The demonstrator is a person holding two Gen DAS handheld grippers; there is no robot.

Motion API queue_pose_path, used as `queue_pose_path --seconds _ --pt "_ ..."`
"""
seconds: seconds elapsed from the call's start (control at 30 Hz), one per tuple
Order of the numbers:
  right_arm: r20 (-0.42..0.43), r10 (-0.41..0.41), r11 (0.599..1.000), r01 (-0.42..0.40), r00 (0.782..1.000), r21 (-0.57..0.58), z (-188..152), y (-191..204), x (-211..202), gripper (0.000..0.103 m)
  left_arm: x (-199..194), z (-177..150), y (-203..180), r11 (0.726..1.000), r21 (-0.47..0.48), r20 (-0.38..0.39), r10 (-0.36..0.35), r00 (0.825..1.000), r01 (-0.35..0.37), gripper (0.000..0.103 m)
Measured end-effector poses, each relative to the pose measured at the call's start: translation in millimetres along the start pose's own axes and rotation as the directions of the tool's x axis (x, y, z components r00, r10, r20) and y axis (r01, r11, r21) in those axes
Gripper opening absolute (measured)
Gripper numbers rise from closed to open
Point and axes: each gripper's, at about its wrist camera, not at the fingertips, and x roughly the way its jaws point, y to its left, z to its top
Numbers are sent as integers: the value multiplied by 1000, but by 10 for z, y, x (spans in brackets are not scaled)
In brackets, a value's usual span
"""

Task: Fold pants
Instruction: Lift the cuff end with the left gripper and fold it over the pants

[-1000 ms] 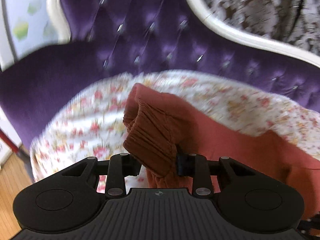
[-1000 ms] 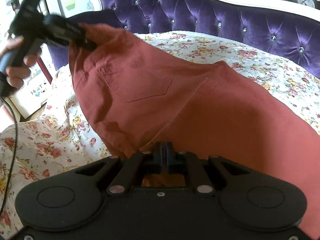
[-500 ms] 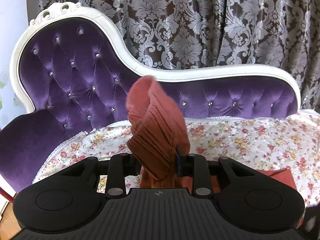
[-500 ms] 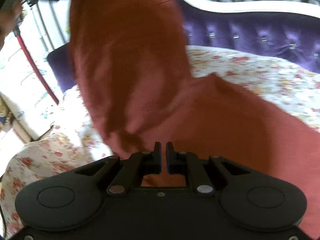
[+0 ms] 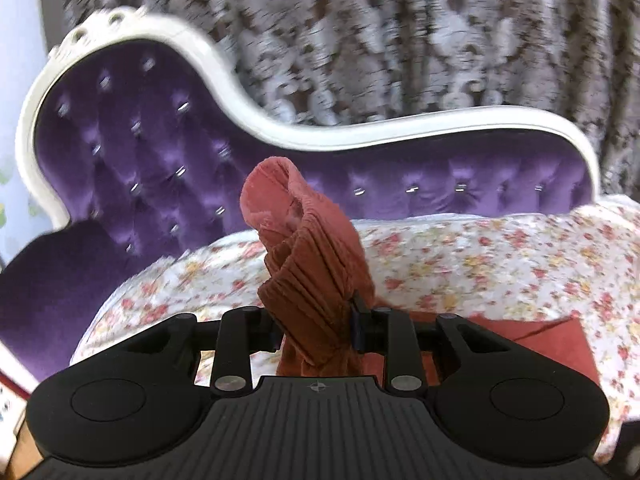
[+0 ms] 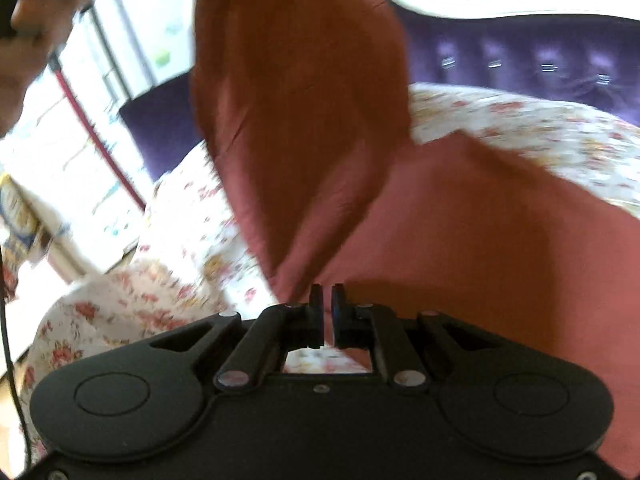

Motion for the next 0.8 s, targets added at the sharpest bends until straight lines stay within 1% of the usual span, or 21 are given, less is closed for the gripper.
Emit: queue_pose_path --seconds 0.1,0.17,0.2,0.27,0.33,0.37,0.43,0.5,0.57,0.6,0.67,0.73,0.77,0.8 --pt "15 -96 993 95 995 75 -24 -309 -232 15 -16 -36 -436 997 73 12 -36 999 35 29" --pt "3 -183 975 181 983 127 -70 -553 -380 15 14 -114 -749 992 112 8 -64 998 63 29" --pt "-7 -211 966 210 977 150 -85 -639 -429 15 41 -169 -905 988 127 -1 -84 996 84 29" --pt "-34 -258 940 259 966 220 -141 -911 -547 15 150 -302 -1261 979 155 -37 -125 991 129 29" --pt "-56 -296 913 299 954 276 -212 -1101 -644 15 293 -473 -1583 969 182 -88 -153 984 167 30" --pt "-61 -308 900 311 950 306 -253 -1203 -705 15 364 -552 -1720 963 193 -116 -167 979 187 31" --pt "-57 -309 884 309 949 352 -293 -1325 -804 14 492 -685 -1942 951 215 -173 -187 967 222 33" --pt "-50 -310 875 305 949 377 -313 -1406 -901 11 558 -796 -2104 945 240 -198 -176 964 222 34" --pt "-45 -324 871 316 945 377 -301 -1429 -957 11 542 -849 -2172 943 258 -192 -164 968 211 35" --pt "-45 -337 868 329 940 373 -299 -1444 -967 16 519 -857 -2182 940 258 -184 -177 967 222 38" --pt "-44 -350 864 341 936 371 -296 -1470 -985 15 482 -809 -2211 936 240 -191 -214 958 257 38" --pt "-36 -349 857 335 936 392 -343 -1522 -1035 15 423 -801 -2241 932 249 -169 -225 960 262 40" --pt "-31 -357 850 338 934 404 -339 -1543 -1065 16 387 -785 -2230 927 244 -162 -250 955 284 40" --pt "-26 -367 846 345 930 408 -337 -1555 -1099 16 338 -767 -2182 918 229 -159 -294 943 325 41"
